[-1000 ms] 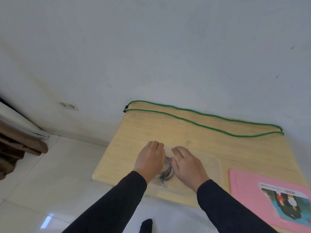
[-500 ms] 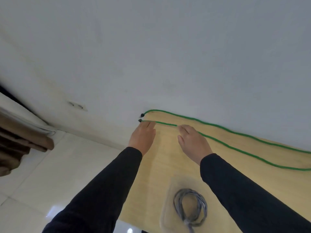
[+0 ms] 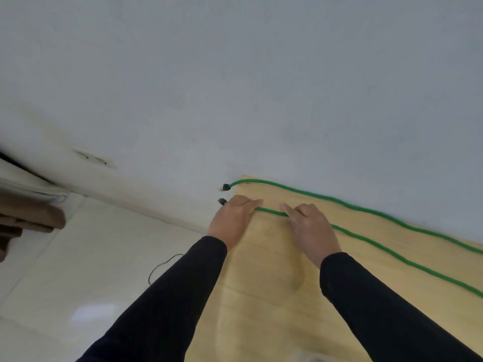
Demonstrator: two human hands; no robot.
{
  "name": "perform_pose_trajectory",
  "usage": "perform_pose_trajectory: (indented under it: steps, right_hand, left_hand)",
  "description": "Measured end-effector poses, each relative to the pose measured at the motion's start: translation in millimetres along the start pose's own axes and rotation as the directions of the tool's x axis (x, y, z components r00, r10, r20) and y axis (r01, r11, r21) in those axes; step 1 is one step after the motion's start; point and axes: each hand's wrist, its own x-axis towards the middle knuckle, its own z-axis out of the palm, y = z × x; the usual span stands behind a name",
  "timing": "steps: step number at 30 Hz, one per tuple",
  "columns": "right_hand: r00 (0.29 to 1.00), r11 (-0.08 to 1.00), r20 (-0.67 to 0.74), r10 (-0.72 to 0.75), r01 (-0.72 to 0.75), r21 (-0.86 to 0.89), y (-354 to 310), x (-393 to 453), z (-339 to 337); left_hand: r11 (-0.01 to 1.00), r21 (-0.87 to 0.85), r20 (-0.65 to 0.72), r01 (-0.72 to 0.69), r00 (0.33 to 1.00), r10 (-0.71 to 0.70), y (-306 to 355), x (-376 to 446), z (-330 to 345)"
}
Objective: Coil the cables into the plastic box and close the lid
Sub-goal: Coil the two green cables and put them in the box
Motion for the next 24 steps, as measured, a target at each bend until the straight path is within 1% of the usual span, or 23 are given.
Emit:
perform_pose_trajectory:
  steps: [3, 8, 11, 16, 18, 24]
  right_hand:
    - [1.000, 0.997, -0.006, -0.022, 0.022, 0.072, 0, 1, -3]
    - [0.996, 0.986, -0.093, -0.012, 0.027, 0.164, -2, 0, -22]
    - [0.988, 0.977, -0.154, -0.006, 0.039, 0.210, -2, -2, -43]
    - [0.955, 0.954, -0.297, 0.005, 0.085, 0.288, 3, -18, -95]
    - [0.935, 0.935, -0.355, 0.024, 0.105, 0.339, 8, -30, -121]
    - [0.869, 0.915, -0.490, 0.075, 0.136, 0.380, 52, -93, -202]
  left_hand:
    - [0.998, -0.052, -0.032, -0.020, 0.999, 0.018, -3, 0, -4]
    - [0.988, -0.105, -0.125, -0.111, 0.987, 0.097, 0, 10, -18]
    - [0.969, -0.220, -0.155, -0.115, 0.985, 0.081, 17, 16, -33]
    - [0.905, -0.424, -0.118, -0.031, 0.993, -0.021, 75, 26, -64]
    - [0.868, -0.494, -0.118, -0.037, 0.993, -0.024, 108, 29, -74]
    - [0.704, -0.709, -0.173, -0.049, 0.979, -0.105, 222, 36, -87]
